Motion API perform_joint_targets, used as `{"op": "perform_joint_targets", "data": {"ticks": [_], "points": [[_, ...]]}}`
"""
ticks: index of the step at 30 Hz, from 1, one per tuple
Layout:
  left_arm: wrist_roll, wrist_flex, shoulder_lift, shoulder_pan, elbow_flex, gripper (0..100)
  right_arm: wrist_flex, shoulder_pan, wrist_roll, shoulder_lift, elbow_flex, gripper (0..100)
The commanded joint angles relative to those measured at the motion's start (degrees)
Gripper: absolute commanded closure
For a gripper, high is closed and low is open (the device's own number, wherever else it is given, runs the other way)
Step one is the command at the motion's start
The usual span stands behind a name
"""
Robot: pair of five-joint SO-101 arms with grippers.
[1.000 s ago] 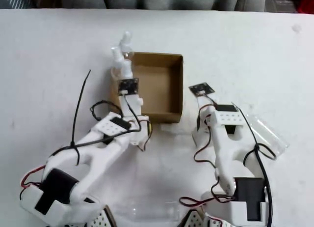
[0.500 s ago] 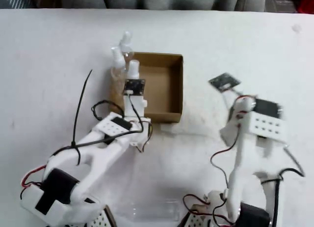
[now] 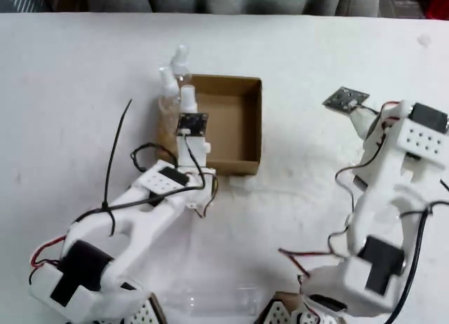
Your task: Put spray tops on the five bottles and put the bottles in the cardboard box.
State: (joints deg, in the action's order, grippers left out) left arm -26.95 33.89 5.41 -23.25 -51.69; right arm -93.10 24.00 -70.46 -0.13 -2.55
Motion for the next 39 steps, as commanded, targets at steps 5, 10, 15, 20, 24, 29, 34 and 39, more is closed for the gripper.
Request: {"op": "perform_joint_targets", "data": {"ticks": [5,10,15,20,24,29,34,39], "points": [[0.97,0.70,0.04,-0.84,2.29,98,0.40,1.98,-3.69,10.33,10.90,63.5],[0.97,0.62,0.04,-0.84,2.29,98,1.36,4.00,-6.59,14.73,10.90,63.5],[0.97,0.44,0.04,-0.84,2.29,98,6.29,4.88,-7.21,21.23,10.99,63.5],[0.97,0.53,0.04,-0.84,2.29,98,9.45,4.70,-7.30,26.15,11.16,63.5],[0.97,0.53,0.04,-0.84,2.29,98,12.53,4.70,-7.30,30.29,10.99,63.6],[0.97,0.53,0.04,-0.84,2.29,98,16.84,4.44,-7.30,35.38,11.52,65.5],[0.97,0.44,0.04,-0.84,2.29,98,16.75,4.70,-7.03,35.47,14.95,93.7],[0.97,0.26,0.04,-0.84,2.29,98,7.78,6.02,-6.95,35.47,24.26,98.5]]}}
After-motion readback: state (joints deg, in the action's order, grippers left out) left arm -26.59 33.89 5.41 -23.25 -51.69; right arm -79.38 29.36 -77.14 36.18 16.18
